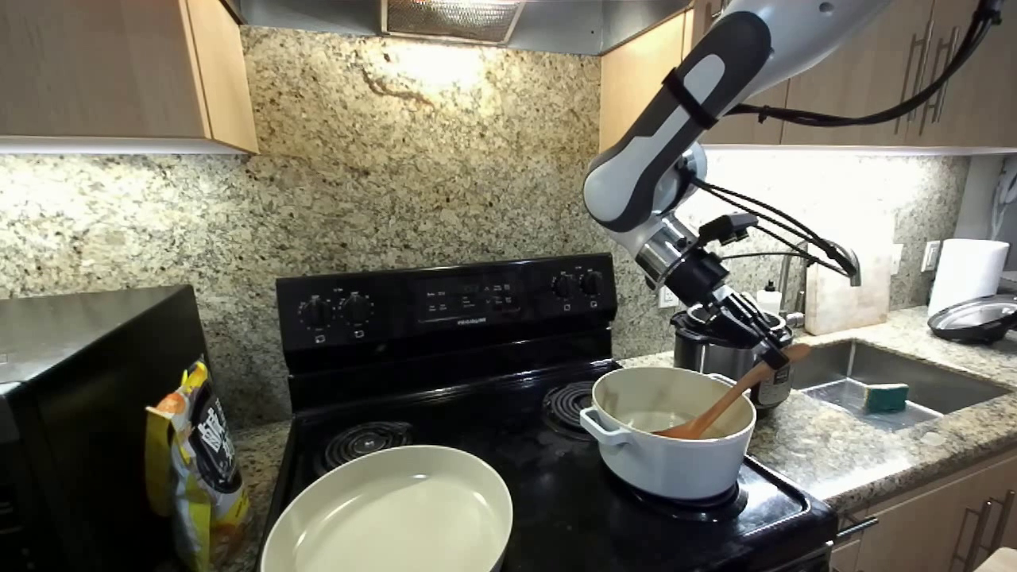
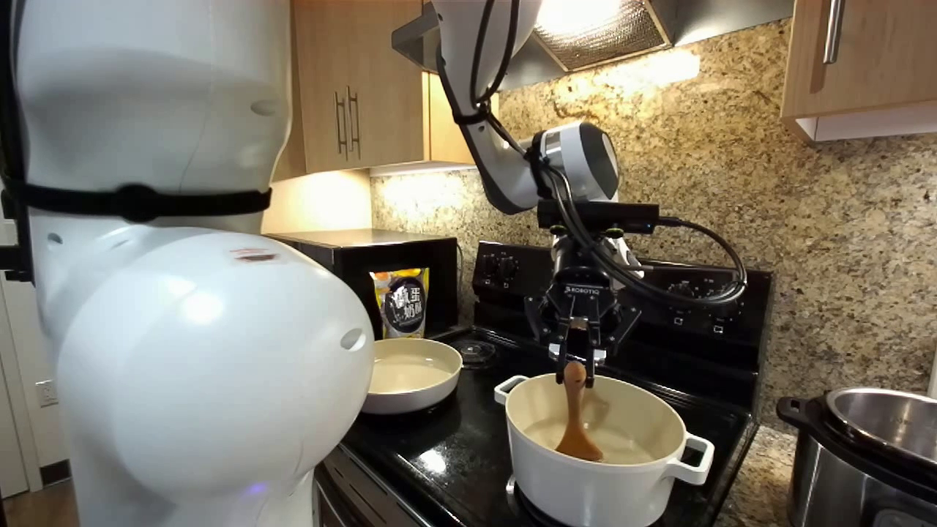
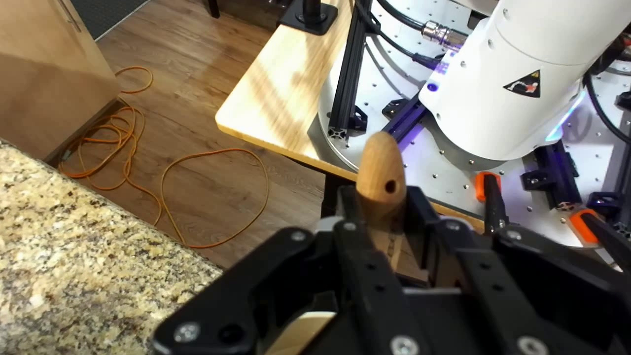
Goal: Mix the things in the pot with the wooden spoon
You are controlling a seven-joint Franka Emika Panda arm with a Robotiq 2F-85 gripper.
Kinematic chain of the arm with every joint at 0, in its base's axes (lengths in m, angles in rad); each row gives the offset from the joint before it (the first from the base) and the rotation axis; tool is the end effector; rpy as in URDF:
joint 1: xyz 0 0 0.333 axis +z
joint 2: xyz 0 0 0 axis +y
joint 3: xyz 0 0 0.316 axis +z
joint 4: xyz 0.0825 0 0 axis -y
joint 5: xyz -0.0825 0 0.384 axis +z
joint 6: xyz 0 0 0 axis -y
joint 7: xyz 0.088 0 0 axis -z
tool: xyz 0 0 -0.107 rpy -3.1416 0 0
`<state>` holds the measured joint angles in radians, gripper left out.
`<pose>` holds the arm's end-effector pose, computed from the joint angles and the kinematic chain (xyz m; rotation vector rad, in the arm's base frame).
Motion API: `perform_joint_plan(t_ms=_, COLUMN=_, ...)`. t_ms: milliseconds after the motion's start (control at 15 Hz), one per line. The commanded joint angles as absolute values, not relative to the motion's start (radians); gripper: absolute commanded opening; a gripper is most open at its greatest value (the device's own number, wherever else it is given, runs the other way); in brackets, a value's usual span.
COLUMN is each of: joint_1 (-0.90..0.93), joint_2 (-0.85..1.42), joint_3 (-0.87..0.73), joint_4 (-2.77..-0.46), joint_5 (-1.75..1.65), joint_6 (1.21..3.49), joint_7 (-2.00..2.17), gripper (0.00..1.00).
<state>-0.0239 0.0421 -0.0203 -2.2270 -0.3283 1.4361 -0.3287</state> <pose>0.4249 -0.0568 0.3293 2.6509 0.5164 -1.2599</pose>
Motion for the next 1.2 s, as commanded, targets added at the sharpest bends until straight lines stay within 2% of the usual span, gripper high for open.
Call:
perform_joint_plan(t_ms=0, joint_1=-0.012, joint_2=0.035, joint_3=-0.004, joint_4=-2.23, joint_5=-0.342, joint_6=1.445, joint_7=-0.4, gripper=0.07)
perform_joint_plan(t_ms=600, joint_1=-0.037, joint_2=0.187, joint_3=-0.024, joint_4=-2.094, joint_5=-0.294, joint_6=1.45, joint_7=-0.332, gripper=0.07)
perform_joint_plan(t_ms=1133, joint_1=-0.077, joint_2=0.18, joint_3=-0.064, joint_4=-2.113, joint_5=-0.316, joint_6=1.431, joint_7=-0.274, gripper=0.07)
